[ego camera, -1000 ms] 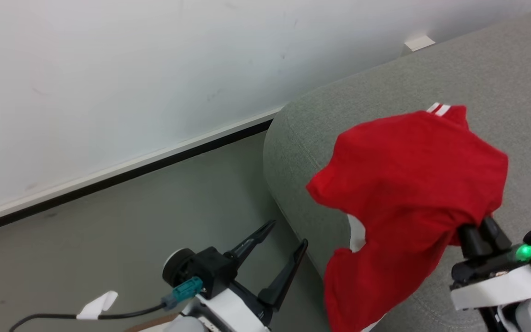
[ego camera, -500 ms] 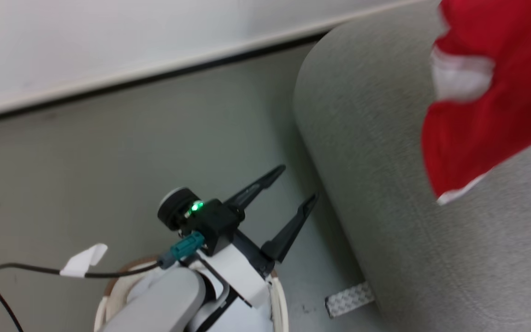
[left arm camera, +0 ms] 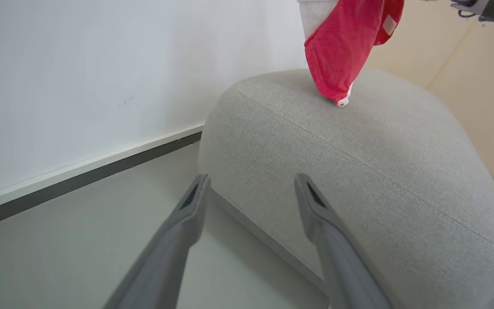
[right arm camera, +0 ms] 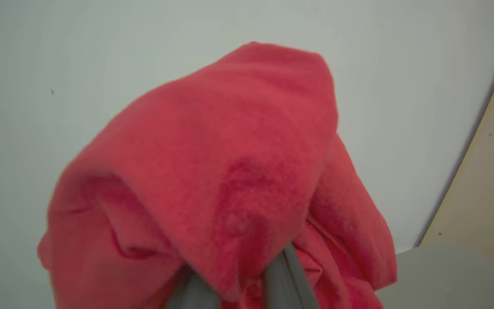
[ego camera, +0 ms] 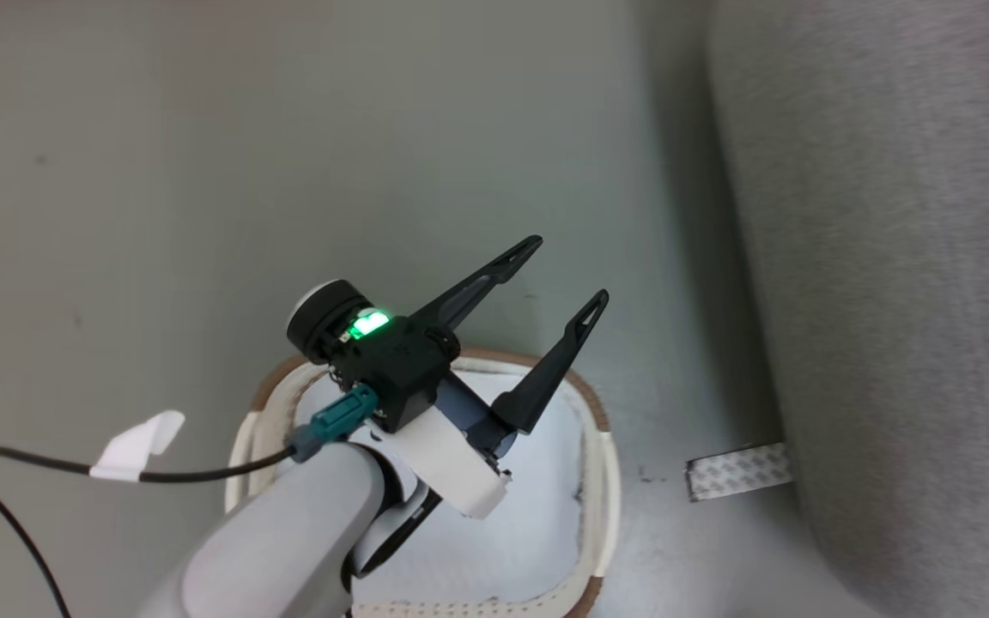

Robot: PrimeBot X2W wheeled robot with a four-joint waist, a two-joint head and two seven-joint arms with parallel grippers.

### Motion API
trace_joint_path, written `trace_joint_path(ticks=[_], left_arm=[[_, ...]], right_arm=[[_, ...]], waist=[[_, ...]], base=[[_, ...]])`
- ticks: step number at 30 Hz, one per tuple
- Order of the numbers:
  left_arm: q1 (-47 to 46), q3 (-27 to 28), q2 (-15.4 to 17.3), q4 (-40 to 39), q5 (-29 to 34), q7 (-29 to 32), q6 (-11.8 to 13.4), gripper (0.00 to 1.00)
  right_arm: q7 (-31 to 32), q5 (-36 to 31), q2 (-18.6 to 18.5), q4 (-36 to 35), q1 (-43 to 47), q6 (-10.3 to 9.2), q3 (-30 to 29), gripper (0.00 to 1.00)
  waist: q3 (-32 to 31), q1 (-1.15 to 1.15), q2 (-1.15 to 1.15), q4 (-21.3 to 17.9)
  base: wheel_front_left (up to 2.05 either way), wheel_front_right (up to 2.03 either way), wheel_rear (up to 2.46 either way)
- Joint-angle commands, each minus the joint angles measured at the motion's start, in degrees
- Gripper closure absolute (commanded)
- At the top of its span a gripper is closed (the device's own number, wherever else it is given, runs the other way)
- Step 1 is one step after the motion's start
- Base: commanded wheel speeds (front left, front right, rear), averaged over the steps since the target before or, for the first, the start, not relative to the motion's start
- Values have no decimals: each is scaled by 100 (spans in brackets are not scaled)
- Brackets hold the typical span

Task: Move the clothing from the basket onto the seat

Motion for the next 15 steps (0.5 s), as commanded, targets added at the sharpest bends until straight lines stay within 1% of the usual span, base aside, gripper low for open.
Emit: trace_joint_path(ticks=[1,5,9,12,15], left_arm=[[-60,12,5,36,37,-62,-8,0],[-100,41,-19,127,6,-158,2,0],[-114,64,-32,227,-32,-220,9,0],[-91,92,4,285,-45,-252,39,0],[-29,105,38,314,-73,-270,47,0]], right_arm=[[35,-87,18,263,-42,-12,114,100],[400,-59,87,1118,129,-13,395,100],[1006,152,151,1842,438,-13,750,100],[1349,388,192,2045,623,-13,1093,100],[1443,538,185,2103,696,-13,1374,100]], waist=[[329,-2,0,350],[345,-2,0,428],[235,-2,0,443],[119,-2,0,404],[-38,-2,0,334]], base=[[0,0,0],[0,0,0],[0,0,0],[0,0,0],[0,0,0]])
